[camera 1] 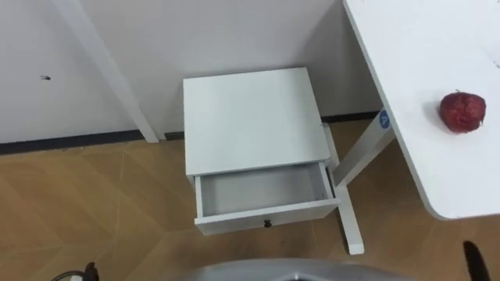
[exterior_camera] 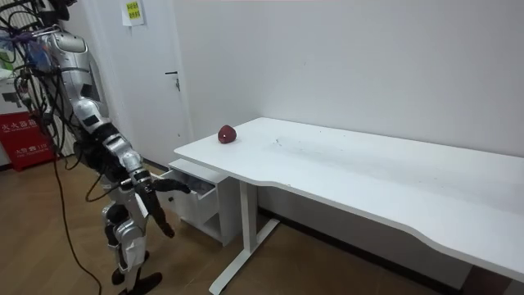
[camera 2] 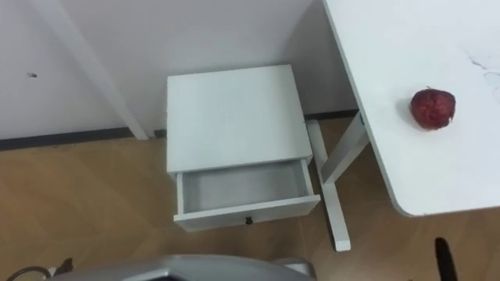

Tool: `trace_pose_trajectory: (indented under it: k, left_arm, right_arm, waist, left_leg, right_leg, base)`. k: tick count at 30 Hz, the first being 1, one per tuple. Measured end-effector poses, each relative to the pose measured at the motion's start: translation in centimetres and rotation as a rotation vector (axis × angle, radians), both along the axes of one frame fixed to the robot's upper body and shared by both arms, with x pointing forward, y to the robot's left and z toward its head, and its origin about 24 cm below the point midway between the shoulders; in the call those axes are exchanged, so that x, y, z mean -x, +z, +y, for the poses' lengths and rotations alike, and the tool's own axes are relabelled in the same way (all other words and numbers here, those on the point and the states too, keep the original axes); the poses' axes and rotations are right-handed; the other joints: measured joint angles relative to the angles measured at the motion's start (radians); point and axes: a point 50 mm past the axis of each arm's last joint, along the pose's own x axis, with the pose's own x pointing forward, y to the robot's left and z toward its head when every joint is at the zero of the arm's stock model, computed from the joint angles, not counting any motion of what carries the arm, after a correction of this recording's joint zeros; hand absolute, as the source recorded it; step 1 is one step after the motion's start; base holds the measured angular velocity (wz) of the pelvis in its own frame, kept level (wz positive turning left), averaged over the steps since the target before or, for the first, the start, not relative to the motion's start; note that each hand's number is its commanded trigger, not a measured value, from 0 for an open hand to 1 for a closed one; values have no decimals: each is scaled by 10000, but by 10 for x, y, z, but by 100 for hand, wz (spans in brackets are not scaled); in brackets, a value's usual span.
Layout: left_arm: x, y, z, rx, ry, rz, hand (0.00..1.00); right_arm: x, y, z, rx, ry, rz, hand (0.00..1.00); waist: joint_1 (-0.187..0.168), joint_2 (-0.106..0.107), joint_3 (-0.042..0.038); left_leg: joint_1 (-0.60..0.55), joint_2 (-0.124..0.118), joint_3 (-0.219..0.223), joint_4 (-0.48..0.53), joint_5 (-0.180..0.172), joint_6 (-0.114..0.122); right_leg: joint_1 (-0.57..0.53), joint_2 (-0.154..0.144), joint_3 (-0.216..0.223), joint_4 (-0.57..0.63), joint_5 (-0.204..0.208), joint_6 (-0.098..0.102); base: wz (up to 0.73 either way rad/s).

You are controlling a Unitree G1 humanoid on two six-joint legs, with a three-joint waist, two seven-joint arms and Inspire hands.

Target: Put apple and close drawer

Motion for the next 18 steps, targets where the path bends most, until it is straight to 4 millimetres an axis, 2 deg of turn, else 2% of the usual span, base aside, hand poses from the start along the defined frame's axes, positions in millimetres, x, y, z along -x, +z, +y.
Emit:
trace_pose_trajectory:
  k: [8,11,14,18]
  left_arm:
    - [-3,4,3,-164,-159,-420,0]
    - [-2,6,4,-235,-194,-550,0]
    - [-6,7,4,-290,-248,-691,0]
    - [-7,8,4,-354,-271,-827,0]
  right_arm:
    - [-19,28,-23,887,-1119,-592,0]
    - [-33,51,-33,1631,-987,-1046,0]
    - [-48,83,-46,2912,-841,-1412,0]
    - [-60,112,-53,4150,-761,-1182,0]
  waist:
    - [-18,-28,-14]
    - [-207,-59,-18]
    - [-213,-172,-17]
    - [-140,-241,-37]
  left_leg:
    - [-56,4,18,12,4,2]
    - [-104,8,26,-15,7,-1]
    - [-319,5,21,-12,25,5]
    - [-307,0,13,23,30,5]
  right_leg:
    - [-101,3,18,16,0,0]
    - [-168,12,-6,25,-1,2]
    - [-299,10,-35,11,-1,2]
    - [-299,40,14,4,0,2]
  base:
    - [0]
    - [0]
    - [0]
    - [1]
